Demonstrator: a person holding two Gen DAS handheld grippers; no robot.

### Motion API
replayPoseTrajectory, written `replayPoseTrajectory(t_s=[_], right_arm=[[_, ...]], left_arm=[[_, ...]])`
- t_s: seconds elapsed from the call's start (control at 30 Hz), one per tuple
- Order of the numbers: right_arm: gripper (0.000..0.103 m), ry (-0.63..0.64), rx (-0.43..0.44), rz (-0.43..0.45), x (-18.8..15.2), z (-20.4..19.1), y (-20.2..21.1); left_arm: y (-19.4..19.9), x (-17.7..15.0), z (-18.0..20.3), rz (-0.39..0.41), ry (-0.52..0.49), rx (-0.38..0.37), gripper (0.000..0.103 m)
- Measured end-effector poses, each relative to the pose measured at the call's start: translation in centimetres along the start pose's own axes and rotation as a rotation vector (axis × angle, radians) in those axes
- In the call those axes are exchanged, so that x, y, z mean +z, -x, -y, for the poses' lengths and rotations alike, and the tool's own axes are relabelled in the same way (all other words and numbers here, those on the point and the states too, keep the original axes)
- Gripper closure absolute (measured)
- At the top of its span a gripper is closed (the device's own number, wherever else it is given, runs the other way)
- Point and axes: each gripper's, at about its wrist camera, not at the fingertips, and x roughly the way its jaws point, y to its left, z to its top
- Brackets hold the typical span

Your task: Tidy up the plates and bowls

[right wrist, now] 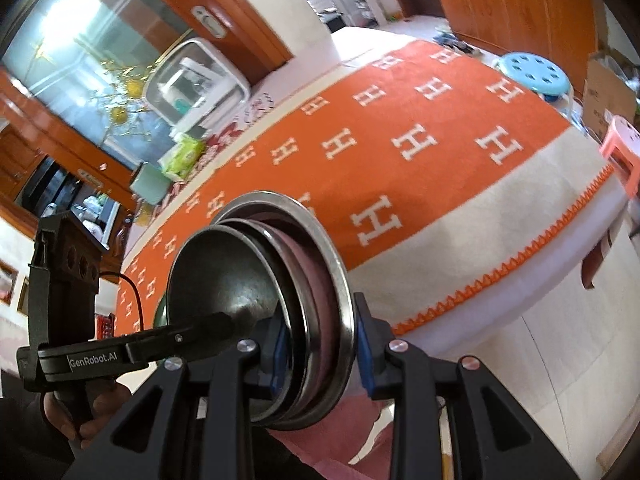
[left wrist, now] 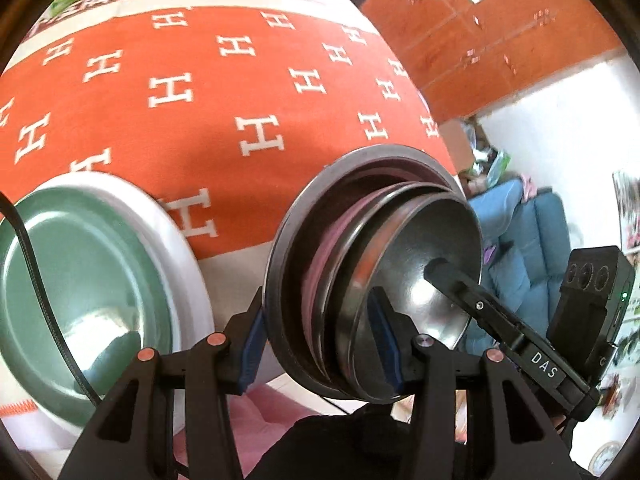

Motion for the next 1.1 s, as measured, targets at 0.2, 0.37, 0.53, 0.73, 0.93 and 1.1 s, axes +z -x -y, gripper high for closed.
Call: replayPoseTrajectory(t_s=[0.2, 0.37, 0.53, 0.73, 0.93, 1.1], right_arm=[[0.075, 0.056, 0.063, -0.007, -0.4, -2.2, -0.5], [0.075, 0.109, 0.111, -0.004, -0.6, -4.5, -0.9], [0.075, 0.166, 0.145, -0.009, -0.8, -7.1, -1.7], [0.075, 0.225, 0.168, -0.042, -1.1, -10.1, -3.3], [0.075, 0.251, 0.196, -0.11, -1.4, -12.7, -5.9], [0.075, 0.249, 0.197, -0.166, -1.7, -14.1, -8.1]], left_arm=[[3.1, -2.1, -2.2, 0.084, 0.075, -0.005, 0.057], [5.4, -3.6, -3.9, 0.154, 0.123, -0.004, 0.057], [7.3, -4.7, -5.6, 0.206, 0.162, 0.018, 0.057], [9.4, -5.6, -7.6, 0.258, 0.203, 0.059, 0.057], [10.8, -6.2, -10.5, 0.271, 0.268, 0.092, 0.057], [11.1, -6.4, -12.9, 0.241, 0.311, 0.114, 0.057]])
